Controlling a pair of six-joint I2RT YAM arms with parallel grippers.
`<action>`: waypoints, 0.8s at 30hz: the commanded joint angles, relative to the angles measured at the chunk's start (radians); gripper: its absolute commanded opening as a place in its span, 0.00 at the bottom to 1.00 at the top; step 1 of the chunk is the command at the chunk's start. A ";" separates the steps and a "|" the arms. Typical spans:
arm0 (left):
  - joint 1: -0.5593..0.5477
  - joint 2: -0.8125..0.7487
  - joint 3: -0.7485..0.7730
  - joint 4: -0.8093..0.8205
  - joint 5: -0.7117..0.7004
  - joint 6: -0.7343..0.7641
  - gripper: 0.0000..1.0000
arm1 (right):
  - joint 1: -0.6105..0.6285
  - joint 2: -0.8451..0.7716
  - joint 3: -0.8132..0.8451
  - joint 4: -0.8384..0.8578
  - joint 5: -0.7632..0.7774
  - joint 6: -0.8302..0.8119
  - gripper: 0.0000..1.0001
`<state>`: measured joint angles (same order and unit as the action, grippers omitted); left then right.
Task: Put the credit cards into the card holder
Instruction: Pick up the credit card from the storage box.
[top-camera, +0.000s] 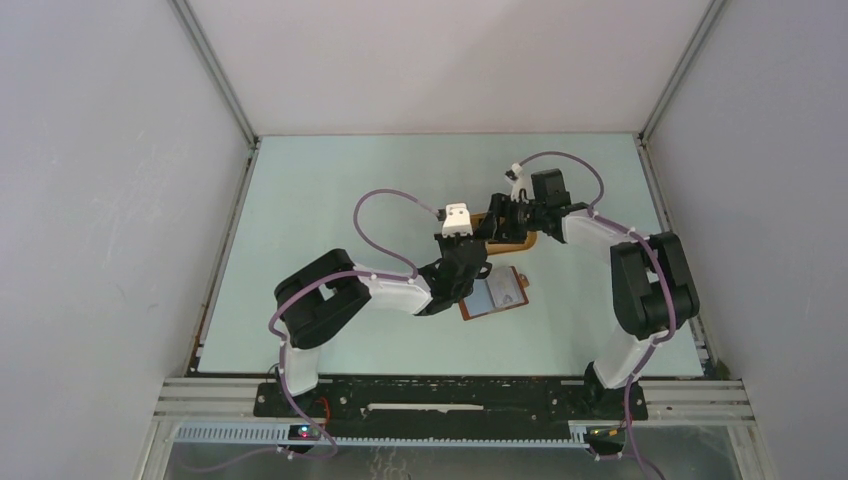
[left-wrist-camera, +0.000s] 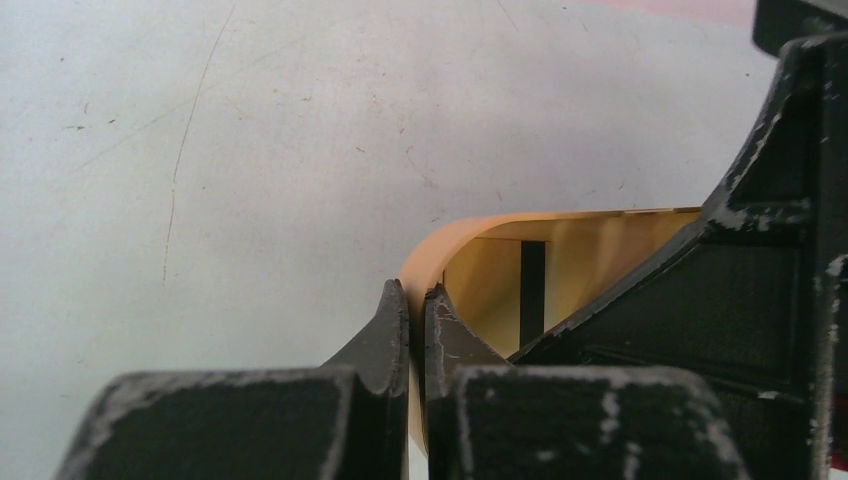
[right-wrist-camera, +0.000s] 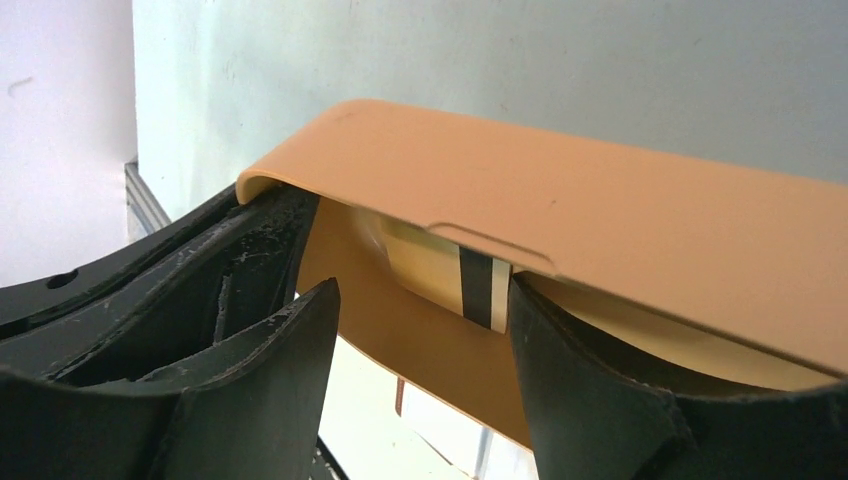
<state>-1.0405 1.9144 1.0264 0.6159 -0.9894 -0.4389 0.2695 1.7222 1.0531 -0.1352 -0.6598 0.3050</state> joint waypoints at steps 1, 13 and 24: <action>-0.023 -0.067 0.004 0.189 0.028 -0.062 0.00 | 0.004 0.065 0.008 0.024 -0.049 0.041 0.72; -0.023 -0.053 0.008 0.188 0.053 -0.079 0.00 | -0.040 0.073 0.007 0.091 -0.203 0.093 0.69; -0.023 -0.062 -0.005 0.188 0.055 -0.086 0.00 | -0.069 0.060 0.007 0.104 -0.257 0.084 0.66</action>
<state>-1.0389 1.9144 1.0264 0.6205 -0.9890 -0.4438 0.2028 1.7828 1.0531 -0.0669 -0.8791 0.3710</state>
